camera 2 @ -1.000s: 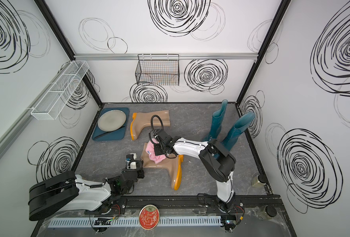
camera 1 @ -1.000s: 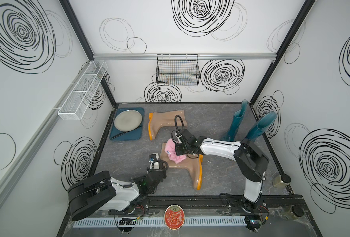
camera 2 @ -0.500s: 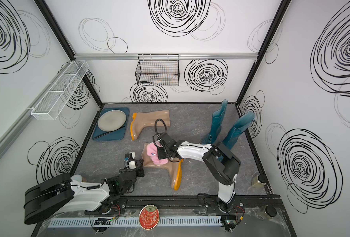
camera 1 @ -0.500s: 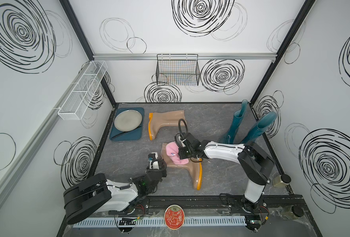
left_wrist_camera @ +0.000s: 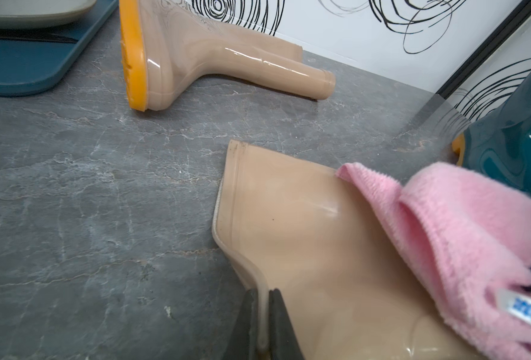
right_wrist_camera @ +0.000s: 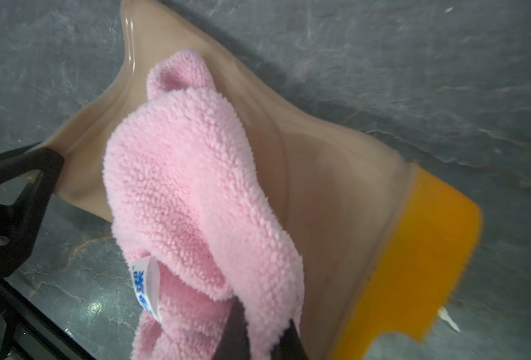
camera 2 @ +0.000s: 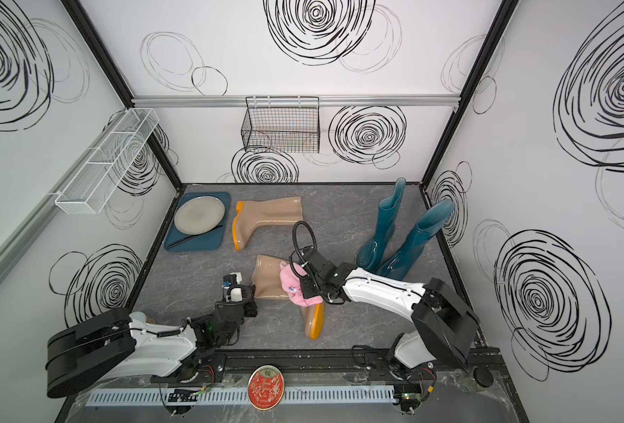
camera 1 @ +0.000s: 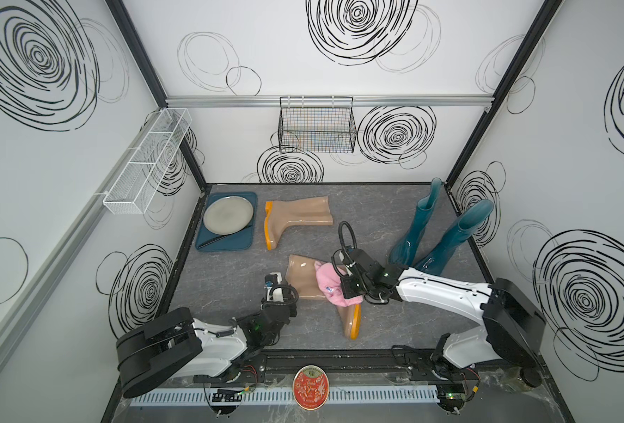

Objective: Wipe the rubber boots with a cloth
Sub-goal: Wipe the dirt off the rubber boot.

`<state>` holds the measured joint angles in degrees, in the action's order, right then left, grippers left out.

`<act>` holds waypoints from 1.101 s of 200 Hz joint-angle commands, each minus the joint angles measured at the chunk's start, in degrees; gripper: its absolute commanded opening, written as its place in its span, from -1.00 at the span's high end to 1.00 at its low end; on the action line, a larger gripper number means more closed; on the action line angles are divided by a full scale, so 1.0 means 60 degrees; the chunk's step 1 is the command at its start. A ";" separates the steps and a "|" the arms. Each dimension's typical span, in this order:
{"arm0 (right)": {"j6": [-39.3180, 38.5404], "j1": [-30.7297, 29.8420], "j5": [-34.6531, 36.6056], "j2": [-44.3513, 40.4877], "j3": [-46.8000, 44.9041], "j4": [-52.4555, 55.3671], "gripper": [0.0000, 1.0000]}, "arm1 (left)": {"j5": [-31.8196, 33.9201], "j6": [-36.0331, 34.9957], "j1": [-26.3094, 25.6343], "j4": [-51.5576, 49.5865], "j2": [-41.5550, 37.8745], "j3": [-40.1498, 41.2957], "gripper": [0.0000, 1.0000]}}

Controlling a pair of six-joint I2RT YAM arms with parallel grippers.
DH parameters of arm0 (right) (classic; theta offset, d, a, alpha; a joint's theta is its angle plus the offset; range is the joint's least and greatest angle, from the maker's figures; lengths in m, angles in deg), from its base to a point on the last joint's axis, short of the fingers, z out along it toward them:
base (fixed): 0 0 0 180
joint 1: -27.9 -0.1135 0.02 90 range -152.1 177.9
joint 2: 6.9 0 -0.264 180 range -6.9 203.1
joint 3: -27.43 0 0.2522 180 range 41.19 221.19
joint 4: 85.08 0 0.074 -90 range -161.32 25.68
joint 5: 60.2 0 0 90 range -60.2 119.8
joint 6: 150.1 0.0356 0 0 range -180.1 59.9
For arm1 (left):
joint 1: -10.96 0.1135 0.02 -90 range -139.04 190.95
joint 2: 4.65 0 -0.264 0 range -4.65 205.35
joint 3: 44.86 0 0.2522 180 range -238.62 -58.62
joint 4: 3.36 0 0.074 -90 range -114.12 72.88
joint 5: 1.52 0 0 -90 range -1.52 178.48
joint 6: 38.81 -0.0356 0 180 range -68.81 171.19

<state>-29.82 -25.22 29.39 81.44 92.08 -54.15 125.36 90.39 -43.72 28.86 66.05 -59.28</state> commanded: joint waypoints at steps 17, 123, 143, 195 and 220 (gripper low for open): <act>-0.0349 -0.0235 -0.1806 0.2988 0.2707 -0.0971 1.00 | 0.0021 0.0058 0.0039 0.0738 0.0027 0.0594 1.00; 0.0908 -0.0760 -0.0785 0.1298 0.1077 -0.1131 1.00 | 0.0259 0.0161 -0.0002 -0.0005 -0.0994 0.0727 1.00; 0.1016 -0.0756 -0.0086 0.0126 0.0220 -0.0305 1.00 | 0.0221 0.0161 -0.0006 0.0039 -0.0987 0.0712 1.00; 0.1175 -0.1279 -0.1965 0.1617 0.1258 -0.1553 1.00 | 0.0152 0.0132 -0.0001 0.0169 -0.0767 0.0624 1.00; 0.0638 -0.1633 -0.2022 0.3468 0.3521 -0.0987 1.00 | 0.0221 0.0106 -0.0003 0.0052 -0.0853 0.0638 1.00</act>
<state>-24.22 -32.78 20.83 95.27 103.45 -60.54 125.75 90.69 -43.74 26.63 61.26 -59.28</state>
